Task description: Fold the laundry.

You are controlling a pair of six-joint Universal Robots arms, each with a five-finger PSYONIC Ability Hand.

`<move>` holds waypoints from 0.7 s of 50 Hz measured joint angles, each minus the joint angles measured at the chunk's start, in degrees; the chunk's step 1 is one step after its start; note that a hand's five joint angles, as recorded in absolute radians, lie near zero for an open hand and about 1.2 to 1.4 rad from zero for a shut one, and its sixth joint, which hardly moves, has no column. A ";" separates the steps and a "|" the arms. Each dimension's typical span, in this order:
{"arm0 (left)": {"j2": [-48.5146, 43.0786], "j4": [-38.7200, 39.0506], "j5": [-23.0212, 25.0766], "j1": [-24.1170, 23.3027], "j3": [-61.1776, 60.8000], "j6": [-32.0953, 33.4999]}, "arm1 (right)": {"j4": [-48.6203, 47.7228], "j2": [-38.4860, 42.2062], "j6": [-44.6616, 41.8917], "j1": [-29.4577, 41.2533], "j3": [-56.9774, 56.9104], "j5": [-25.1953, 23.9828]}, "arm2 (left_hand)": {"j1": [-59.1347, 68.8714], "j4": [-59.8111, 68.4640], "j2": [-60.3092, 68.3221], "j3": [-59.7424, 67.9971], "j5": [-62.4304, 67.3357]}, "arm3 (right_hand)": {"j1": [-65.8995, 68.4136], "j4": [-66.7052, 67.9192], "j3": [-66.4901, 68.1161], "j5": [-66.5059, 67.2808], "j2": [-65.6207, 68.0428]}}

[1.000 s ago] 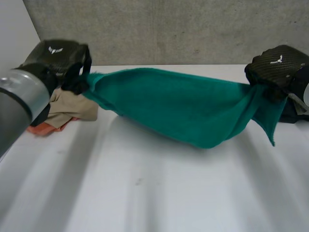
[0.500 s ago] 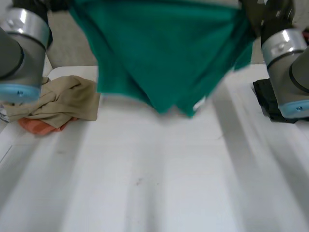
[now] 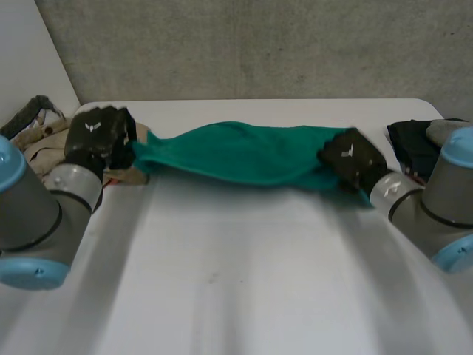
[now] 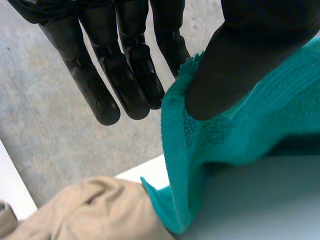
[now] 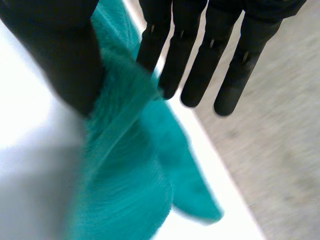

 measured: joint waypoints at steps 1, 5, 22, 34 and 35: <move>0.09 0.26 0.02 0.05 -0.80 0.13 | 0.87 0.53 -0.37 -0.15 0.23 0.12 | 0.00 0.00 0.00 0.00 0.00 | -4.57 -5.15 -4.99 -5.41 -4.55; 1.01 0.78 0.14 0.52 -2.63 0.33 | 2.59 1.19 1.19 -0.84 1.01 0.76 | 0.00 0.00 0.00 0.00 0.00 | -20.16 -21.17 -20.87 -21.96 -20.21; 6.44 -0.29 0.47 2.01 -2.68 -0.87 | 11.10 -5.45 30.25 -7.36 1.46 1.57 | 0.00 0.00 0.00 0.00 0.00 | -31.69 -33.71 -33.93 -32.85 -32.18; 7.03 -1.72 0.97 1.70 -1.85 -1.37 | 20.28 -4.82 28.94 -11.73 2.37 1.05 | 0.00 0.00 0.00 0.00 0.00 | -19.56 -20.55 -20.69 -19.75 -19.80; 7.08 -1.89 1.06 1.67 -1.68 -1.37 | 19.85 -4.67 27.76 -11.74 3.08 1.16 | 0.00 0.00 0.00 0.00 0.00 | -18.65 -19.48 -19.68 -18.81 -18.79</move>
